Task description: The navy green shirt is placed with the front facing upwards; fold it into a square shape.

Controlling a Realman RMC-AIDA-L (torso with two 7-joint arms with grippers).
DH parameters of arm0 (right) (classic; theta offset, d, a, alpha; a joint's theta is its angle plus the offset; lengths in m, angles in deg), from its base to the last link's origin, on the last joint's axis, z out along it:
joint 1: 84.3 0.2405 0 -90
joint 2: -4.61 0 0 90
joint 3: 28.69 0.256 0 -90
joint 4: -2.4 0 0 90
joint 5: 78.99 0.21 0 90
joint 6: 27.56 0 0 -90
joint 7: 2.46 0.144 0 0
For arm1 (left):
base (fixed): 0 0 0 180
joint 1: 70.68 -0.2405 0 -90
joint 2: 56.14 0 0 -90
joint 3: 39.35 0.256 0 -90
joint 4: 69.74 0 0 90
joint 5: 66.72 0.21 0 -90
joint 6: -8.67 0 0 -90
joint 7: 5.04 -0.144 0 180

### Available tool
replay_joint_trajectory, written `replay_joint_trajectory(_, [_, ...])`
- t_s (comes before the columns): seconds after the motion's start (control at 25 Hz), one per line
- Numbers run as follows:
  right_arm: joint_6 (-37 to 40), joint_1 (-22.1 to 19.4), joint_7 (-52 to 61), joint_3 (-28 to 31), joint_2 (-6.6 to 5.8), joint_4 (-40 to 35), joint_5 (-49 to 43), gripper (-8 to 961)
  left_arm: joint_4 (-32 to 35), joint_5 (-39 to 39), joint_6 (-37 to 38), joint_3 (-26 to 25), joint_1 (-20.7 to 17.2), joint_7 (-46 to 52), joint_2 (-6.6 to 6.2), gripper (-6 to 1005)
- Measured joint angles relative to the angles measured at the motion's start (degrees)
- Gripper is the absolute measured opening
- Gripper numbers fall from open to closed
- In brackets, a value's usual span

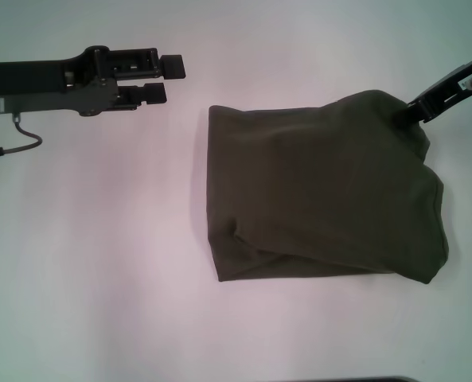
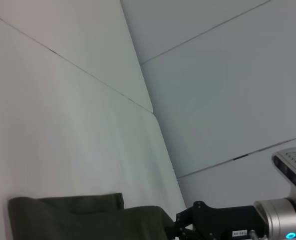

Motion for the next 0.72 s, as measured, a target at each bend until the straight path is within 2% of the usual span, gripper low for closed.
replay_joint_trajectory(0.28, [0.35,-0.26,0.18,0.2,0.38,-2.33,0.22,63,0.0,0.0,-0.01,0.0,0.08,0.02,0.0,721])
replay_joint_trajectory(0.72, [-6.2,0.2,0.25,-4.03,2.66,-1.99,-0.71,63,0.0,0.18,0.23,0.04,0.03,-0.03,0.0,721])
